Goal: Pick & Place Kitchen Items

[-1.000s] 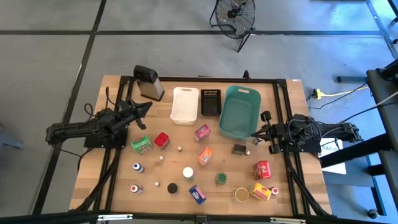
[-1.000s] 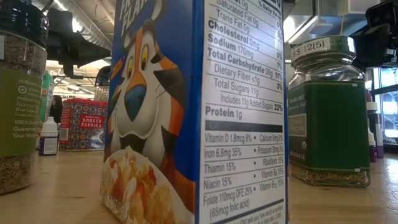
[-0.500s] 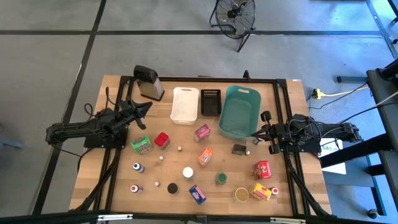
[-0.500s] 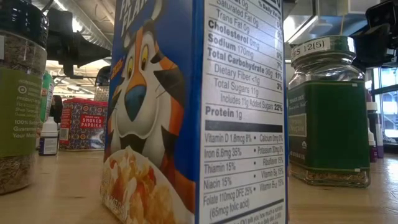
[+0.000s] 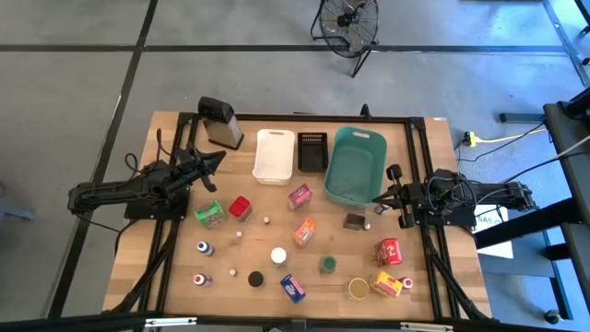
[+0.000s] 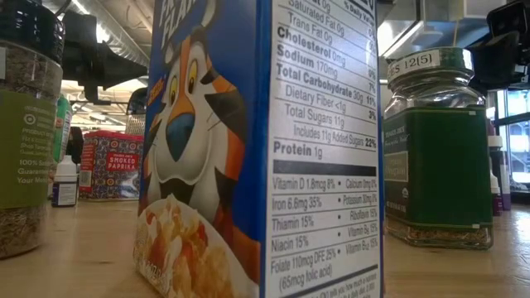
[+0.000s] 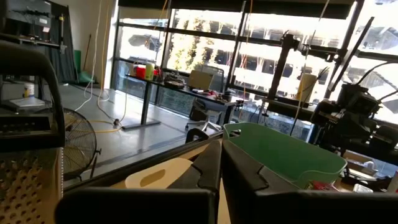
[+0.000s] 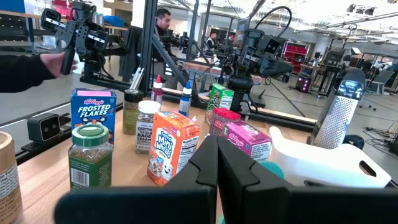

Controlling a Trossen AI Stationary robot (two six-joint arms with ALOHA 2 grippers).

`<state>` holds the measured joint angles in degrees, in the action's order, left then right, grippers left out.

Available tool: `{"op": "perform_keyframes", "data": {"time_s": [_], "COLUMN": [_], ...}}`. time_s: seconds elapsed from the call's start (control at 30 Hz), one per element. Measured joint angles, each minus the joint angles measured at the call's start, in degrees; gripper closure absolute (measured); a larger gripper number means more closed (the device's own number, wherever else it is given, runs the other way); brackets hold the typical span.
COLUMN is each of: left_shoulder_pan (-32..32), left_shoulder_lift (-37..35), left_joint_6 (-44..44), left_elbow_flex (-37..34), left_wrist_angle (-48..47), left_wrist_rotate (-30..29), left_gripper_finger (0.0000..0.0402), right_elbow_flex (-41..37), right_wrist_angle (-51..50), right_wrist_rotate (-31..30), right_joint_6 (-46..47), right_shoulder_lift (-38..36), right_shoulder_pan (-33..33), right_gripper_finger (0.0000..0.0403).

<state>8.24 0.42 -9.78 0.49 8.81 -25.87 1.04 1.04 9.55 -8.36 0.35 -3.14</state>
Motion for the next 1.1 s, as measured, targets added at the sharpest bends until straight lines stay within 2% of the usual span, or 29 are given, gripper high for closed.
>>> {"op": "perform_keyframes", "data": {"time_s": [0.43, 0.7, 0.9, 1.1], "left_shoulder_pan": [-0.01, 0.01, 0.01, -0.01], "left_shoulder_lift": [-0.02, -0.01, -0.02, -0.02], "left_joint_6": [0.00, 0.00, 0.02, 0.02], "left_elbow_flex": [0.00, 0.00, 0.02, 0.00], "left_wrist_angle": [0.01, 0.41, 0.43, 0.45], "left_wrist_rotate": [-0.13, -0.57, -0.06, 4.69], "left_gripper_finger": [0.0395, 0.0395, 0.0395, 0.0395], "right_elbow_flex": [0.01, 0.02, 0.02, 0.02], "right_wrist_angle": [0.03, 0.07, 0.13, 0.03], "right_wrist_rotate": [0.07, 0.09, 0.08, 0.06], "right_joint_6": [0.57, 12.04, 14.37, 13.44], "right_shoulder_lift": [-0.01, -0.01, 0.01, 0.01], "right_shoulder_pan": [0.00, 0.00, 0.00, 0.00], "right_gripper_finger": [0.0402, 0.0402, 0.0402, 0.0394]}}
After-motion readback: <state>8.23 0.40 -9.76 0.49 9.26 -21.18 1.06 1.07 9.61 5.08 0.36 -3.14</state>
